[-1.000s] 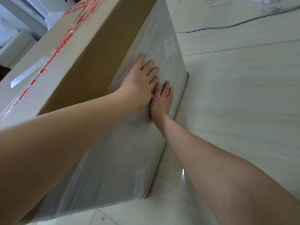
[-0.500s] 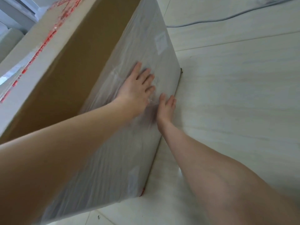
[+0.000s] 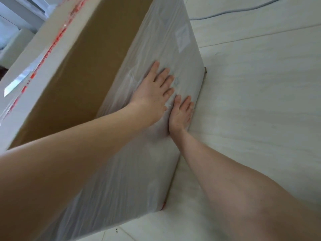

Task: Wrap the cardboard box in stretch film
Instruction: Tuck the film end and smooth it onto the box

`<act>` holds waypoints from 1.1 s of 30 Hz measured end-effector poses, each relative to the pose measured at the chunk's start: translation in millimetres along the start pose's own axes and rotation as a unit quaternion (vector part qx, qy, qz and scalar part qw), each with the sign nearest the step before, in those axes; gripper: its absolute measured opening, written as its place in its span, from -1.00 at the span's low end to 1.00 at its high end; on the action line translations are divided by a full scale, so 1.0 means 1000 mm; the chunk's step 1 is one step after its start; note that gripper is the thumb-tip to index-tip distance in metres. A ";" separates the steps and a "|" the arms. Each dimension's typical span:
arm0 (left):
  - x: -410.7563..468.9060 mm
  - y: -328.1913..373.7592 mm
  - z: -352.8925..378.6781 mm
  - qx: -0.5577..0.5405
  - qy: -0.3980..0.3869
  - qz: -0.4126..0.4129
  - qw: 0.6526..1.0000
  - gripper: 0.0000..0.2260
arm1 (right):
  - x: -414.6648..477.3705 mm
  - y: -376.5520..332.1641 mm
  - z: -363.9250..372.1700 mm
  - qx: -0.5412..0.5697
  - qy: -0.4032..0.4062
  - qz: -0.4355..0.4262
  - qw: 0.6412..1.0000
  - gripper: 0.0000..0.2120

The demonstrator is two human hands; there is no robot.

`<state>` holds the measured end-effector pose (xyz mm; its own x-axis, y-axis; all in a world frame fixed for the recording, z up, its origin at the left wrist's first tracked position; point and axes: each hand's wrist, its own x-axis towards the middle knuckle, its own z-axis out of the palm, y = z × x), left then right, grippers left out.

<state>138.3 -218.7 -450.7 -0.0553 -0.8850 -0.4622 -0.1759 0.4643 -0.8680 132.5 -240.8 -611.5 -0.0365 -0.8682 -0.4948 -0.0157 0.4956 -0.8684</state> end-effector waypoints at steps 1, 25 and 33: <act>0.000 -0.001 -0.001 -0.002 0.002 0.003 1.000 -0.43 | 0.001 0.000 -0.002 0.002 -0.005 -0.001 1.000 -0.40; -0.014 -0.049 -0.019 0.000 0.005 -0.053 0.999 -0.45 | -0.019 -0.059 -0.008 0.027 -0.015 -0.020 0.999 -0.39; -0.009 -0.058 -0.032 -0.075 0.056 -0.088 0.992 -0.56 | 0.013 -0.035 -0.034 0.071 0.016 -0.030 0.997 -0.40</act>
<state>117.8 -238.3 -390.3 -0.1182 -0.9543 -0.2746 -0.3367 0.2986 -0.8930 98.4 -268.5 -585.9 -0.0724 -0.8934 -0.4433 0.1224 0.4332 -0.8930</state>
